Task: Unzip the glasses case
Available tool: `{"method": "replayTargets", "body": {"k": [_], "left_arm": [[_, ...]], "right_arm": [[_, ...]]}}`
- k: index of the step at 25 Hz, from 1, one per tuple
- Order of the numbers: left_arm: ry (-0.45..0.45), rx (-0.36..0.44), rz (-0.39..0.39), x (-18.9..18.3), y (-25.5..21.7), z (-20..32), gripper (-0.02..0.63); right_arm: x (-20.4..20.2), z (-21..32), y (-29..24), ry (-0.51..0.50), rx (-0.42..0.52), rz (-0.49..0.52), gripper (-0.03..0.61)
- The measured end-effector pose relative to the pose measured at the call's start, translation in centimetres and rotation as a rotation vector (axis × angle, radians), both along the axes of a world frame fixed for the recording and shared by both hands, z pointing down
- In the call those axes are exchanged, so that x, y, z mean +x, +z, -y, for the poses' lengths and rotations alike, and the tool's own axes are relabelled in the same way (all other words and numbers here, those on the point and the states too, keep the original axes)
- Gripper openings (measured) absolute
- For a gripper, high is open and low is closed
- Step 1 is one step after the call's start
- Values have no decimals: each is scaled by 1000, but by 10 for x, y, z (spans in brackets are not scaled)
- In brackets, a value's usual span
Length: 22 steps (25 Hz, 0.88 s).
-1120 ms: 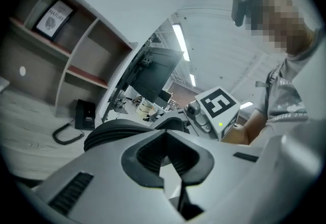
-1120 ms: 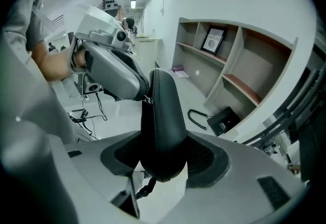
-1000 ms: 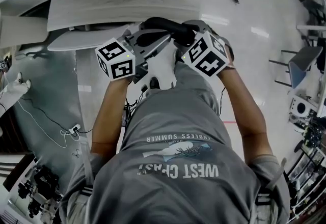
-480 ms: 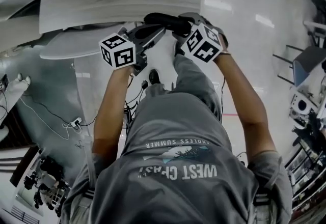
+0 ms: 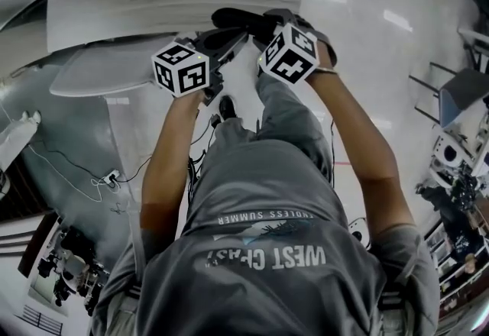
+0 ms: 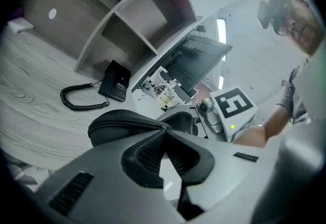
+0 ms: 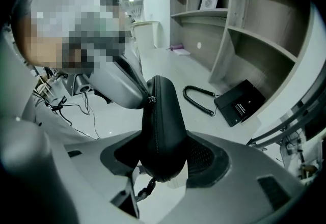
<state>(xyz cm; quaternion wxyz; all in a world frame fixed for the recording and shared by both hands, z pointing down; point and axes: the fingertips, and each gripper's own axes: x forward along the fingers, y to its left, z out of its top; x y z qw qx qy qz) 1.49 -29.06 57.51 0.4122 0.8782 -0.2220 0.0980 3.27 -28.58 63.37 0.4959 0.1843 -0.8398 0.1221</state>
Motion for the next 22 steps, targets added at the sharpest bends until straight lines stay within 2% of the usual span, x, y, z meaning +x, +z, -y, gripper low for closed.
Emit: {"method": "replayTargets", "body": {"k": [3,5,8,11,16,22], "left_arm": [[20,0,22,4,2,2,0],[64,12,59,8,5,-1,0],[143,38,126,23,13,-10,0],[161,32,146,31,24,-9,-2],[133,6,98,34,41,8,0],[68,-3,108,26,59,18,2]], "right_arm": [[1,3,4,-1,-12,-13,250],[-1,4,7,-14,-12,-20,250],[-6,5,13,-67,11,-38,250],[-5,9,23,-119,45,-47,249],[-2,29,36,-190,168,-10,253],[8,57,59,-230,366,-62,258]]}}
